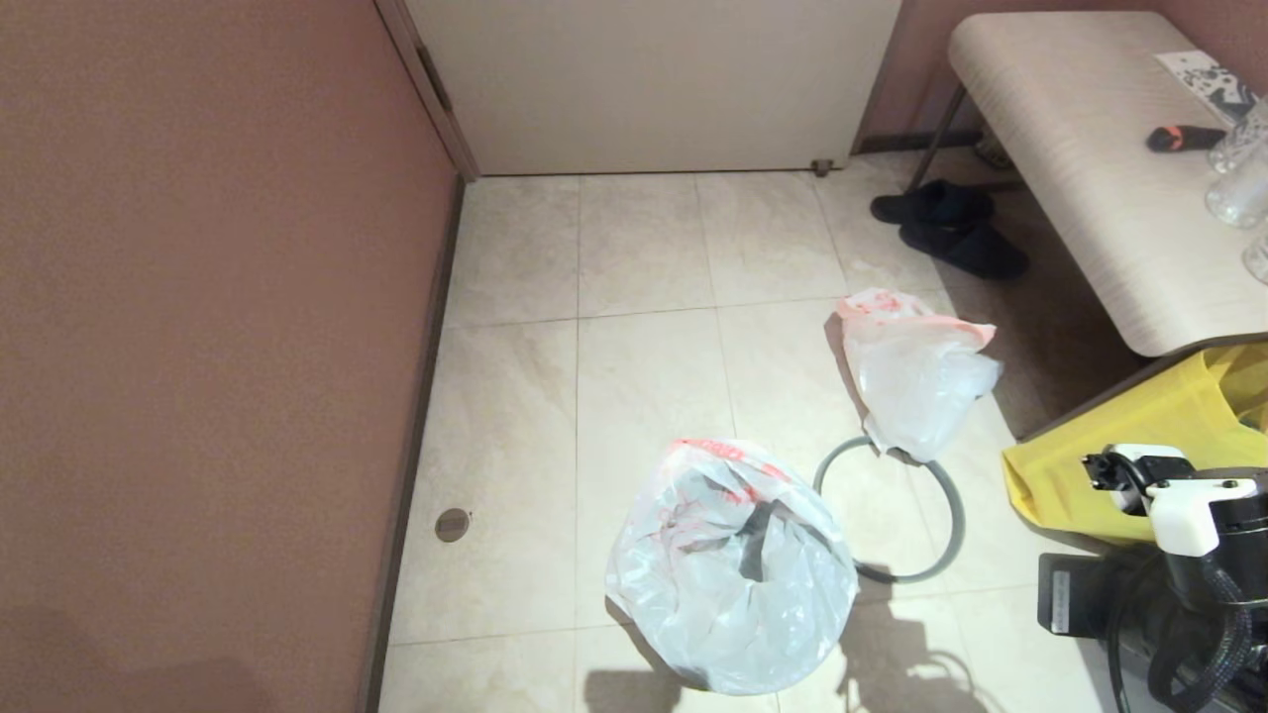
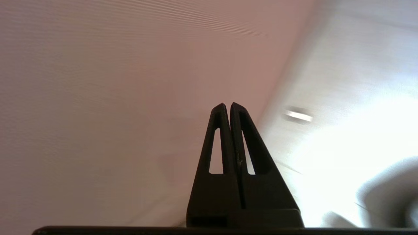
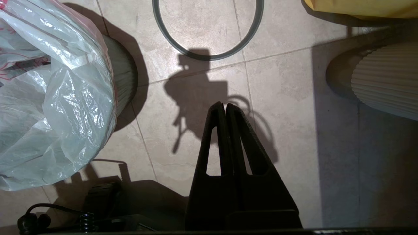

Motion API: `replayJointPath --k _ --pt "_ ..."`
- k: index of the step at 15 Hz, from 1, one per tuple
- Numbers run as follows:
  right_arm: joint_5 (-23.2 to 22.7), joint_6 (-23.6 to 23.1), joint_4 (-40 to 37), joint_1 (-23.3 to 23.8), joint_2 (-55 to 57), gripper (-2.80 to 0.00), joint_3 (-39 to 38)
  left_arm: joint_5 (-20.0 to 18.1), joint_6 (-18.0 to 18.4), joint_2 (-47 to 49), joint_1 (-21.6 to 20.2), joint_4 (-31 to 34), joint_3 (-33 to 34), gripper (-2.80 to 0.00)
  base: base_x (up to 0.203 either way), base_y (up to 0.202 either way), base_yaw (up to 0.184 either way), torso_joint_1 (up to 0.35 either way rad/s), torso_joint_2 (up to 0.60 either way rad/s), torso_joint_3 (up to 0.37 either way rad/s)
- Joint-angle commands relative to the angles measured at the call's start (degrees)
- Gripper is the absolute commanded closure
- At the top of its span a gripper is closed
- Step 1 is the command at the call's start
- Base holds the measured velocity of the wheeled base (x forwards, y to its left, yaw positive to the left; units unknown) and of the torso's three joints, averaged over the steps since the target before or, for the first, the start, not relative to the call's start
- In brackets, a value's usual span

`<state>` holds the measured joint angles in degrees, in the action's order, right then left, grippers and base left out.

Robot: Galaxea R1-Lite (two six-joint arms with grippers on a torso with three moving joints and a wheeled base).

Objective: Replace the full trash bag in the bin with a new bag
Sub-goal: Place the trash can ring on the trash can

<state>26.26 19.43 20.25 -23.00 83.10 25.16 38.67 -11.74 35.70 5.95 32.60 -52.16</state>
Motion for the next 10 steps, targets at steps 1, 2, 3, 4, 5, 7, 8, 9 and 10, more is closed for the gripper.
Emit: replayJointPath --k 1,2,3,4,5,7,8,9,10 --pt "0.1 0.1 0.1 0.0 -1.1 0.0 -0.2 -14.8 1.0 -7.5 0.0 0.1 0.7 0.0 0.0 0.0 0.0 0.0 0.0 0.0" --pt "0.1 0.1 0.1 0.0 -1.3 0.0 -0.2 -21.1 2.2 -9.8 0.0 0.1 1.7 0.0 0.0 0.0 0.0 0.0 0.0 0.0" --pt "0.0 0.0 0.1 0.0 -1.5 0.0 -0.2 -25.7 3.8 -12.0 -0.1 0.1 4.2 0.0 0.0 0.0 0.0 0.0 0.0 0.0" --pt "0.0 0.0 0.1 0.0 -1.5 0.0 -0.2 -28.2 5.0 -13.6 0.0 -0.5 7.9 0.0 0.0 0.0 0.0 0.0 0.0 0.0" --pt "0.0 0.0 0.1 0.0 -1.5 0.0 -0.1 -30.1 5.5 -14.8 0.0 -2.1 11.8 0.0 0.0 0.0 0.0 0.0 0.0 0.0" --pt "-0.4 0.2 0.1 0.0 -1.6 0.0 -0.3 -33.3 5.7 -16.9 0.0 -9.1 20.7 0.0 0.0 0.0 0.0 0.0 0.0 0.0" --pt "-0.4 0.2 0.2 0.1 -1.8 0.0 -0.4 -34.3 5.7 -17.8 0.0 -15.0 26.0 0.0 0.0 0.0 0.0 0.0 0.0 0.0" --pt "-0.4 0.2 0.2 0.1 -2.0 0.0 -0.3 -35.0 5.5 -18.3 0.0 -21.0 30.2 0.0 0.0 0.0 0.0 0.0 0.0 0.0" --pt "-0.5 0.3 0.2 0.1 -2.2 0.0 -0.3 -35.7 5.3 -18.7 0.0 -25.4 33.8 0.0 0.0 0.0 0.0 0.0 0.0 0.0"
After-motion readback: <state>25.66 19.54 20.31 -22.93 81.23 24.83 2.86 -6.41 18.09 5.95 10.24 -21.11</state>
